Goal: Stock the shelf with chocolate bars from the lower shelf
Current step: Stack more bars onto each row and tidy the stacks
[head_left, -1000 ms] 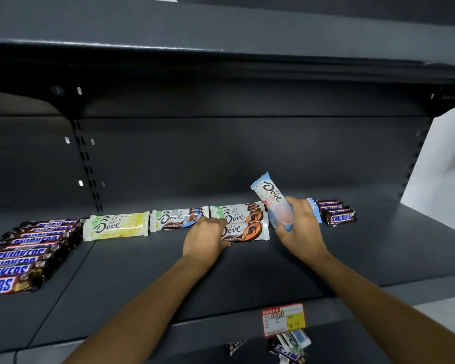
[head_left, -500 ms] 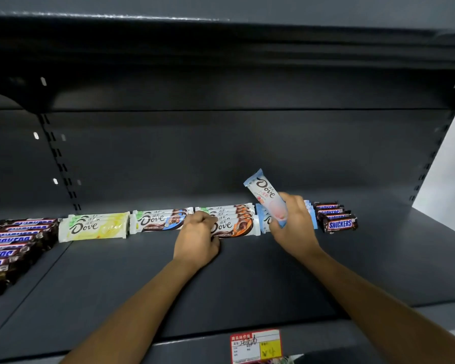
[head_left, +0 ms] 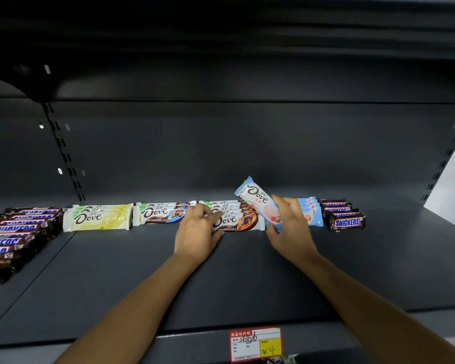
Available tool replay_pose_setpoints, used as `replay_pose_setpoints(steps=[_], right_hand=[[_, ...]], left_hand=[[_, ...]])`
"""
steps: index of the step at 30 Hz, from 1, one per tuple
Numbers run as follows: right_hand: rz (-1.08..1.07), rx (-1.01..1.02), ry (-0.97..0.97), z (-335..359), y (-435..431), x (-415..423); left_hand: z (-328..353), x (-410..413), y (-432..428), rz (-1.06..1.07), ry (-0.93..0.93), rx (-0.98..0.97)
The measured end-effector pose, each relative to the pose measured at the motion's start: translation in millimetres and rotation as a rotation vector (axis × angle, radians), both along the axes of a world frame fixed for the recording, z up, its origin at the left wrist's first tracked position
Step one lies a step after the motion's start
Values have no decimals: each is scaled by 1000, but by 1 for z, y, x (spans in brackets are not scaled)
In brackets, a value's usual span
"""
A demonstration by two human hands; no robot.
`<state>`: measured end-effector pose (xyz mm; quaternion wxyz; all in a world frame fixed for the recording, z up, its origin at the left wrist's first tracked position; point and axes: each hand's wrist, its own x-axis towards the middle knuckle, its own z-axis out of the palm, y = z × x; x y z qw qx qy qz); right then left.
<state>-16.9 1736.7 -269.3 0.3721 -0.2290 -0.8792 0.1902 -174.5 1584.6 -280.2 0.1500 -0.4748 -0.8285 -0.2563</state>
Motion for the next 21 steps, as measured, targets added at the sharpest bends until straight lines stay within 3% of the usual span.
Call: replay_pose_setpoints(steps=[6, 11, 16, 21], right_hand=[[38, 80, -41, -3, -3, 1], [143, 224, -73, 1, -9, 3], [194, 386, -132, 7, -9, 7], [122, 444, -156, 9, -5, 21]], left_hand=[[2, 4, 0, 3, 90, 113], [14, 12, -5, -123, 32, 258], [19, 21, 3, -293, 228, 246], [25, 36, 14, -352, 229, 178]])
